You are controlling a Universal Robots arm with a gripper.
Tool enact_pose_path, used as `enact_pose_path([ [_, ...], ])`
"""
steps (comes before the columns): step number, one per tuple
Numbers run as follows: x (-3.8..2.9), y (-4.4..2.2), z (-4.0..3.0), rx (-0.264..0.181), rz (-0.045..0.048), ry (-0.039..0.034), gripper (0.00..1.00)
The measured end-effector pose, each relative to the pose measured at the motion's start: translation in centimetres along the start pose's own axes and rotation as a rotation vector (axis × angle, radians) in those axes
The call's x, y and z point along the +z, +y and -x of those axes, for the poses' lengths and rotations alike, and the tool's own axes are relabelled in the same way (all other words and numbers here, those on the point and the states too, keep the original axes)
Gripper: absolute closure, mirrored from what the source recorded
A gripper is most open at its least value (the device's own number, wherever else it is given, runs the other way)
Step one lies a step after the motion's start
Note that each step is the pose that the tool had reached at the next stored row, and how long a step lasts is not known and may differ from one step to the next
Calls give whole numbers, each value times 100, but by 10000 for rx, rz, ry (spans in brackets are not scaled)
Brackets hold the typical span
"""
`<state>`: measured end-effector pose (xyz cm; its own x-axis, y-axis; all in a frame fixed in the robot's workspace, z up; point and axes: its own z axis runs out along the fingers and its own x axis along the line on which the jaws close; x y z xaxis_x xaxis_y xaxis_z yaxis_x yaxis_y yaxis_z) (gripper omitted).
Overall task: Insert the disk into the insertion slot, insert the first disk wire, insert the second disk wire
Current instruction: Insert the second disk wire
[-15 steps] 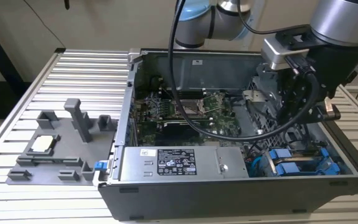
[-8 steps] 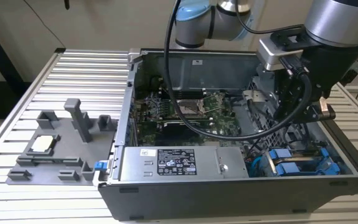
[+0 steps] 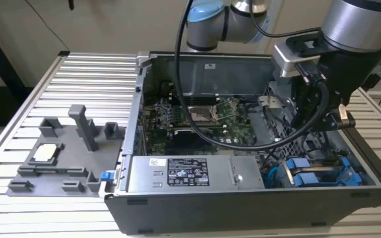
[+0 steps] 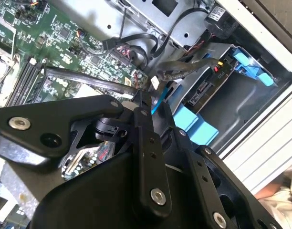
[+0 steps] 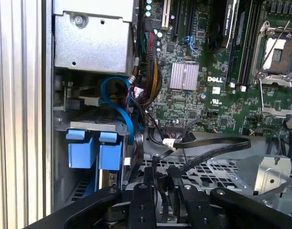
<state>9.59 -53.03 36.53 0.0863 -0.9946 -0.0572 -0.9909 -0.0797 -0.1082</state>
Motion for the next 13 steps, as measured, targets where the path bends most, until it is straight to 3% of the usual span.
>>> enact_pose_path([
  [7, 1, 0, 0, 0, 0, -3, 75],
  [8, 1, 0, 0, 0, 0, -3, 82],
  [13, 1, 0, 0, 0, 0, -3, 84],
])
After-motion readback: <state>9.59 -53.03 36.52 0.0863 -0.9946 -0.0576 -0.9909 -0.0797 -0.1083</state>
